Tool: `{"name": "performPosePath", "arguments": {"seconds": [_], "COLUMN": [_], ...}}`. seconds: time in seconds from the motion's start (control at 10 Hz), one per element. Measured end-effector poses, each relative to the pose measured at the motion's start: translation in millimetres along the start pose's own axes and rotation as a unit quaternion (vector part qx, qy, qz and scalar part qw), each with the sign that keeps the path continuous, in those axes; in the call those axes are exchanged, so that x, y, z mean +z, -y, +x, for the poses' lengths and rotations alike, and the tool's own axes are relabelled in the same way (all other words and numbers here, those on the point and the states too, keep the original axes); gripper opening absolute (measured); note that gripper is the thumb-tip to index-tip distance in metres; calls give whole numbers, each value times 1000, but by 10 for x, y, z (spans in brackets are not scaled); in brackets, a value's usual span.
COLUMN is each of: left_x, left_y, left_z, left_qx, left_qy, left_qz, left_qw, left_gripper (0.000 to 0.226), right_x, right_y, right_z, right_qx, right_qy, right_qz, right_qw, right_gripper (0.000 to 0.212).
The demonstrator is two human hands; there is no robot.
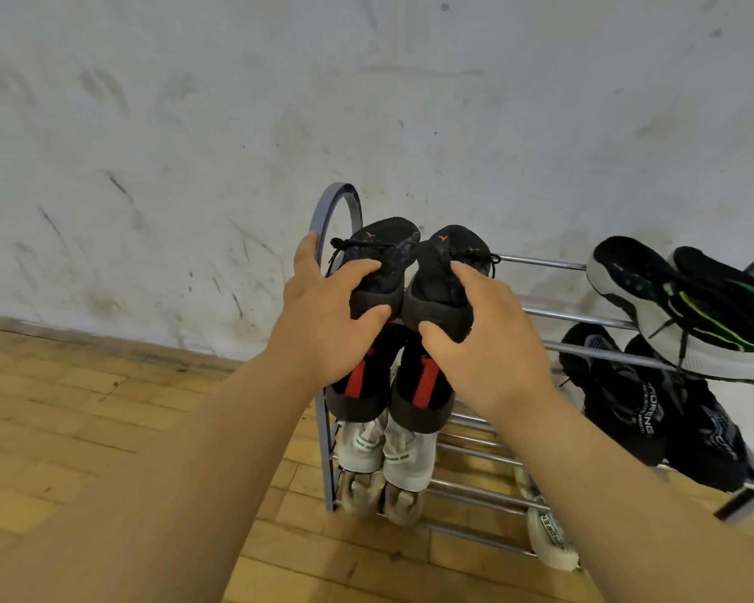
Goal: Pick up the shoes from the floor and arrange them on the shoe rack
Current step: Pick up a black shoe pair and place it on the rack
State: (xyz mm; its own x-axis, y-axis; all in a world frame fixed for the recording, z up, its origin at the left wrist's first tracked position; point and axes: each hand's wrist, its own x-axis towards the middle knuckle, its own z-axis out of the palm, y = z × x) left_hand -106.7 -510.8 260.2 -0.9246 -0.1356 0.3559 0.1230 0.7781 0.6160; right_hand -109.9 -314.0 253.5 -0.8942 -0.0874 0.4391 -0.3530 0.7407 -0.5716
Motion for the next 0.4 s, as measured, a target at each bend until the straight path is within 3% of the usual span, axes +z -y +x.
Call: {"name": "performPosePath", "arguments": {"seconds": [0.2, 0.4], "left_x": [-19, -2], "left_y": [35, -17], "left_z": [-22, -63], "left_qx": [10, 4], "left_qy": [1, -7], "left_qz": [13, 15], "left_qw": [1000, 1000], "left_gripper": [53, 55], "right_x": [30, -41], "right_y": [5, -36], "right_z": [-13, 8], "right_qx": [-2, 0], "right_qy": [-11, 13], "right_qz": [-9, 6], "right_qw": [1000, 1000], "right_gripper": [69, 77]}}
